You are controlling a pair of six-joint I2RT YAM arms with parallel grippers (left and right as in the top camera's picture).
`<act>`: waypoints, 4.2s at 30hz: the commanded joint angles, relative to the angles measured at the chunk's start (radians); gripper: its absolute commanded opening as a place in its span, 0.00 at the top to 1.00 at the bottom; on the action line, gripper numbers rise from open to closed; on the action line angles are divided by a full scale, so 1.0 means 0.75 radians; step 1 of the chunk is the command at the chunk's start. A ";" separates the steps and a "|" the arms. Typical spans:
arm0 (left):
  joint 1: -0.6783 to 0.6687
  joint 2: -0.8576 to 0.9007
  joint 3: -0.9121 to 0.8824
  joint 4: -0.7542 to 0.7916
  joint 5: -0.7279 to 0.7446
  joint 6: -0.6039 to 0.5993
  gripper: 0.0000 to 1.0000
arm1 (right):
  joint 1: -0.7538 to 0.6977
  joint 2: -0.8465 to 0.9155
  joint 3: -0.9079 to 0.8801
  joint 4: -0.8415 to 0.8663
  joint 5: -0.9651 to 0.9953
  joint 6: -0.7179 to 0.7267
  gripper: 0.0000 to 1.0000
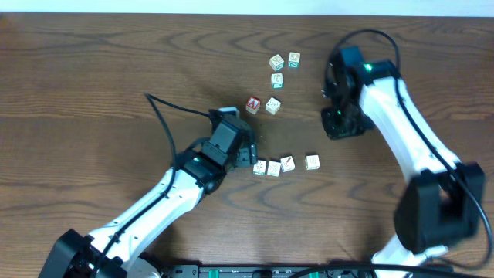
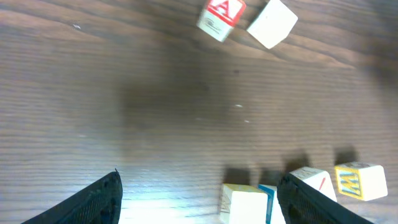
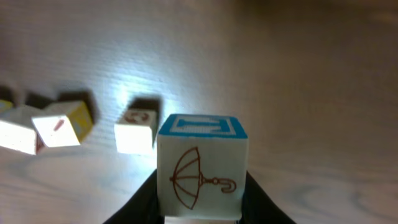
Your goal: Lift 5 blocks
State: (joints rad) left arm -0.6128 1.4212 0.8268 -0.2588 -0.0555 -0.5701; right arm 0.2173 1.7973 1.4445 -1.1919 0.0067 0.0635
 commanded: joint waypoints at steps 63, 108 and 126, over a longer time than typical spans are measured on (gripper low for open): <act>-0.008 0.006 -0.105 -0.027 -0.048 -0.110 0.20 | 0.163 -0.186 -0.712 0.694 -0.079 0.081 0.86; -0.008 0.031 -0.105 -0.020 -0.048 -0.109 0.28 | 0.120 -0.386 -0.703 0.449 -0.005 0.219 0.99; -0.064 0.171 -0.105 0.062 -0.042 -0.111 0.92 | -0.122 -0.167 -0.703 0.773 -0.106 -0.023 0.99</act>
State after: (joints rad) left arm -0.6563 1.5360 0.7589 -0.2188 -0.0814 -0.6544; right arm 0.1295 1.6405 0.9199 -0.6247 -0.0296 0.1066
